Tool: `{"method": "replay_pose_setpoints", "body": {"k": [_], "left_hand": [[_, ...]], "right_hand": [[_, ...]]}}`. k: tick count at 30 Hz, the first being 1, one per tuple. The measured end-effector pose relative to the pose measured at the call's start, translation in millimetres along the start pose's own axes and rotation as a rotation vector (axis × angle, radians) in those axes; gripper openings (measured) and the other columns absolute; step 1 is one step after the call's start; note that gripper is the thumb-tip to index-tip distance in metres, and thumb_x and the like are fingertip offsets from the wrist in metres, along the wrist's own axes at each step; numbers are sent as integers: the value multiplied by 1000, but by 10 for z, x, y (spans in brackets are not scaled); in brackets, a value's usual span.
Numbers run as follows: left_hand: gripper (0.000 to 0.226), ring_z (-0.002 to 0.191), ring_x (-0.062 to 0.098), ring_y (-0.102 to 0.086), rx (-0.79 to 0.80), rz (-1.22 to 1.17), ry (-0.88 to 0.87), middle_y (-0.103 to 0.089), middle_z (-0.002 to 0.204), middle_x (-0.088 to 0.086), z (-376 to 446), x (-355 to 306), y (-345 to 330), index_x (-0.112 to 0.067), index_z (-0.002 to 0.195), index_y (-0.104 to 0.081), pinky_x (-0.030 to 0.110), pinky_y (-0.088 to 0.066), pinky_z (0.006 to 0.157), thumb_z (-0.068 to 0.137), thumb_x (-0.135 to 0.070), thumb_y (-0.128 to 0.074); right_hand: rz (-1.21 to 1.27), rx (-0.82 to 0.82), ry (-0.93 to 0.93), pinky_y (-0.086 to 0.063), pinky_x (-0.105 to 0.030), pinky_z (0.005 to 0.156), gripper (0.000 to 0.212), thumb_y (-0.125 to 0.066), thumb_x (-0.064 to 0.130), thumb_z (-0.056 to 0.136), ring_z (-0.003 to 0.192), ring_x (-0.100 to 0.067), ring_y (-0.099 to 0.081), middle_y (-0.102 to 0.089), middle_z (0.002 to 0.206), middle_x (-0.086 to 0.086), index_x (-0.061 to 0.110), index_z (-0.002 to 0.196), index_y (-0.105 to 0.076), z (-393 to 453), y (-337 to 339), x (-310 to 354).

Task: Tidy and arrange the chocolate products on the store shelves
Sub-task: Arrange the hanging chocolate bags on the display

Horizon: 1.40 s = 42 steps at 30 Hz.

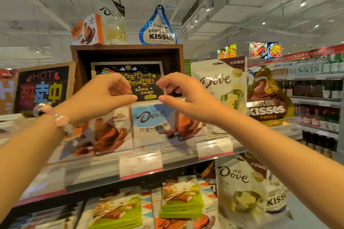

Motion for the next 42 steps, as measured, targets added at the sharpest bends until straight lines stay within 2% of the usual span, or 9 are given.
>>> {"method": "replay_pose_setpoints", "body": {"k": [7, 13, 17, 20, 24, 29, 33, 35, 42], "left_hand": [[36, 82, 22, -61, -164, -343, -6, -66, 90, 10, 275, -761, -841, -8, 106, -55, 35, -51, 79, 76, -17, -74], [71, 94, 13, -53, -243, -295, 103, -52, 108, 2, 615, -1078, -1435, -12, 120, -42, 22, -47, 73, 65, -30, -83], [96, 102, 7, -45, -273, -235, 202, -42, 114, -5, 748, -1193, -1600, -11, 134, -29, 12, -39, 79, 60, -35, -85], [112, 115, 13, -40, -357, -181, 248, -40, 132, 3, 758, -1212, -1589, -10, 141, -19, 26, -34, 93, 57, -38, -87], [113, 109, 11, -42, -339, -225, 290, -45, 122, 0, 795, -1179, -1625, -11, 141, -15, 25, -33, 85, 57, -30, -88], [103, 108, 9, -45, -366, -258, 255, -43, 116, -8, 804, -1195, -1616, -14, 131, -29, 25, -40, 87, 50, -26, -91], [97, 105, 10, -58, -334, -273, 213, -59, 115, -5, 804, -1256, -1643, -18, 124, -47, 32, -52, 86, 40, -34, -92], [84, 102, 12, -61, -317, -280, 209, -63, 111, -3, 787, -1314, -1643, -18, 120, -52, 33, -54, 84, 46, -29, -91], [48, 93, 10, -66, -298, -438, 156, -69, 100, 0, 659, -1525, -1633, -13, 111, -63, 26, -56, 77, 67, -8, -80]], "right_hand": [[-31, -295, -1, -45, -21, 79, 32, -62, 20, 83, 88, -7, -53, -58, 102, 2, 12, 114, -56, -748, 876, -698], [-162, -451, -143, -37, -9, 74, 33, -67, 11, 82, 91, -14, -50, -52, 105, -1, 9, 113, -55, -1139, 1524, -1393], [-267, -496, -307, -33, -22, 92, 44, -69, 21, 82, 112, -21, -46, -48, 116, -5, 9, 120, -51, -1239, 1782, -1767], [-256, -483, -422, -34, -34, 103, 64, -70, 28, 82, 124, -22, -40, -43, 132, -8, 10, 134, -39, -1282, 1812, -1955], [-99, -394, -563, -37, -49, 105, 85, -72, 37, 79, 128, -23, -43, -43, 139, -5, 16, 145, -23, -1278, 1734, -2190], [93, -414, -633, -46, -49, 94, 73, -72, 33, 81, 101, -20, -59, -56, 93, 12, 21, 139, -29, -1272, 1703, -2324], [51, -339, -611, -50, -37, 69, 14, -64, 31, 87, 80, -18, -60, -60, 76, 6, 18, 86, -61, -1235, 1725, -2297], [81, -319, -601, -44, -30, 57, 22, -60, 28, 90, 72, -17, -57, -59, 70, 2, 17, 72, -58, -1230, 1733, -2273], [28, -368, -558, -45, -33, 59, 31, -60, 26, 90, 66, -19, -56, -59, 66, -2, 17, 62, -52, -1243, 1843, -2178]]}}
Point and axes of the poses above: each hand's wrist, its own z-axis towards the middle knuckle, its own y-axis out of the back of the hand, x = y × z, the point moved 6 cm from there along z, towards the middle knuckle
